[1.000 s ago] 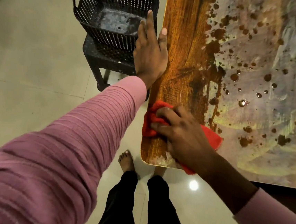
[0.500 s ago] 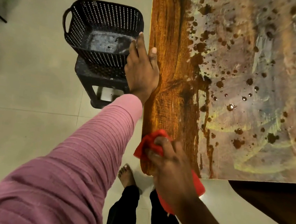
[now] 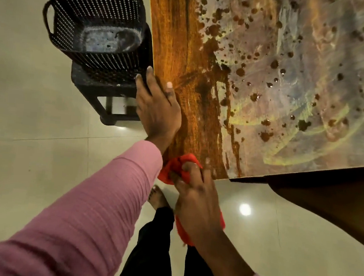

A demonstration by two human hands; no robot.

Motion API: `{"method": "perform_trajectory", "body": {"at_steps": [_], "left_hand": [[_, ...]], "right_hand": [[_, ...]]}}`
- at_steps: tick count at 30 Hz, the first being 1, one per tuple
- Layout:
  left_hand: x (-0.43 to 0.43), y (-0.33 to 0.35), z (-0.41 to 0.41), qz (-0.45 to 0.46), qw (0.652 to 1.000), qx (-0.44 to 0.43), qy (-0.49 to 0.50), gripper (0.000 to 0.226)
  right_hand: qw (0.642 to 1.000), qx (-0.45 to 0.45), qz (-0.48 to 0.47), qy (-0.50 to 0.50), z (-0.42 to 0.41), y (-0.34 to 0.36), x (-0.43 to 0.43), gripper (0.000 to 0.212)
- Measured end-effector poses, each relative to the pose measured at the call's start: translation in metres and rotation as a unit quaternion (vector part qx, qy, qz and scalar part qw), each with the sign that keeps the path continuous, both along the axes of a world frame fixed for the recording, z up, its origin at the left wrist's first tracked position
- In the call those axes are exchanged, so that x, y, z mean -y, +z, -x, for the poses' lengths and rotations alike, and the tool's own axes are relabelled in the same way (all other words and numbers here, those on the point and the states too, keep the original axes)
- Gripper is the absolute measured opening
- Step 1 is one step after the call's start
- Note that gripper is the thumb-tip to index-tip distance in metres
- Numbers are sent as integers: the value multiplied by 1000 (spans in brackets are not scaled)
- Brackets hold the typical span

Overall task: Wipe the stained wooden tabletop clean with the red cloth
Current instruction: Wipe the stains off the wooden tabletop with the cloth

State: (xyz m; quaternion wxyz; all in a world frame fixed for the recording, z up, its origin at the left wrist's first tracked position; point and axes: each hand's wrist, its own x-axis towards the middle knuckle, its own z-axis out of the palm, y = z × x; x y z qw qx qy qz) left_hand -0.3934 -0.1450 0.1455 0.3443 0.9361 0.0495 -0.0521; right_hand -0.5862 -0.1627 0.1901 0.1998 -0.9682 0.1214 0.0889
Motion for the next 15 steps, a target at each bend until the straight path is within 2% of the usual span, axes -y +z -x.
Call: {"method": "perform_trajectory", "body": {"at_steps": [2, 4, 6, 9, 12, 13, 15], "left_hand": [[4, -1, 0, -31, 999, 6, -9, 59], [6, -4, 3, -57, 998, 11, -16, 59], [8, -6, 3, -79, 996, 20, -23, 58], [9, -5, 3, -90, 995, 30, -25, 57], [8, -5, 4, -89, 995, 39, -31, 56], [8, -6, 4, -89, 995, 40, -30, 56], [8, -6, 4, -93, 994, 44, -31, 56]], "right_hand": [[998, 1, 17, -61, 8, -2, 27, 40], [985, 0, 36, -171, 10, -4, 49, 49], [971, 4, 36, -236, 6, -5, 44, 56], [983, 25, 17, -183, 0, -5, 0, 44], [996, 25, -19, -83, 7, -5, -23, 53], [997, 24, -20, -75, 8, -5, -13, 49], [992, 23, -2, -124, 11, -5, 19, 43]]}}
